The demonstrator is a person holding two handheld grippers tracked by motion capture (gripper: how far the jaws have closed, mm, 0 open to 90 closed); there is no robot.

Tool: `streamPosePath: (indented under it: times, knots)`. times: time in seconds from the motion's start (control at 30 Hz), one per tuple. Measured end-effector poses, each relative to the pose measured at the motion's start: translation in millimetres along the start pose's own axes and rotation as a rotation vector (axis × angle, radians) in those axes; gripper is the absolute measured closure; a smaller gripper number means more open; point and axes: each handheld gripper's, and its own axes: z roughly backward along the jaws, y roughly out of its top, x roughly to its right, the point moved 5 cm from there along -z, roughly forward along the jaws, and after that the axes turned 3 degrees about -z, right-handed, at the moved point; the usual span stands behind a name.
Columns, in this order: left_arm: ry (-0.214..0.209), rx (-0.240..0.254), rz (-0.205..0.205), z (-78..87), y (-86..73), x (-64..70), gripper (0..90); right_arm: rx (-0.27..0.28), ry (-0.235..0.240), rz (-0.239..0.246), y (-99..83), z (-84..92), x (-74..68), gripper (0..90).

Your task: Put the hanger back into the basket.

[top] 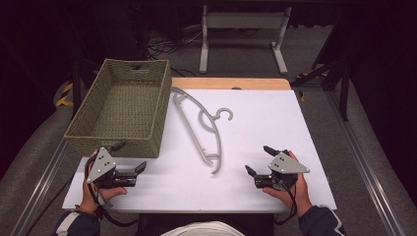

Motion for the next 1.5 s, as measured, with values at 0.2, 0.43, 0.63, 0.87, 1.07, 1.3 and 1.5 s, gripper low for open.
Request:
streamPosePath:
  times: [0.2, 0.43, 0.63, 0.87, 1.07, 1.3, 1.5]
  knots:
    - [-0.018, -0.007, -0.003, 1.2, -0.6, 6.2, 6.7, -0.018, 0.002, -0.011, 1.3, -5.1, 0.1, 15.6]
    - [-0.021, -0.017, 0.023, 3.9, -4.3, 5.1, 6.7, -0.071, 0.057, -0.069, 11.5, -24.4, 2.7, 20.4]
    - [-0.022, -0.031, 0.016, 2.8, -5.7, 7.4, 6.6, -0.178, 0.124, -0.091, 27.4, -59.4, 0.4, 23.4]
    - [-0.046, -0.043, 0.015, -0.9, -7.3, 10.5, 6.8, -0.347, 0.164, -0.143, 37.3, -115.7, -4.9, 28.3]
    - [-0.065, -0.051, 0.016, -3.4, -8.0, 13.0, 7.2, -0.440, 0.143, -0.235, 37.5, -158.2, -1.7, 40.8]
    - [-0.071, -0.053, 0.015, -4.8, -7.2, 15.0, 7.7, -0.509, 0.091, -0.278, 38.6, -181.0, 6.0, 57.3]
    - [-0.080, -0.060, 0.007, -6.6, -6.7, 16.9, 7.9, -0.596, 0.051, -0.208, 47.0, -193.9, 5.5, 68.3]
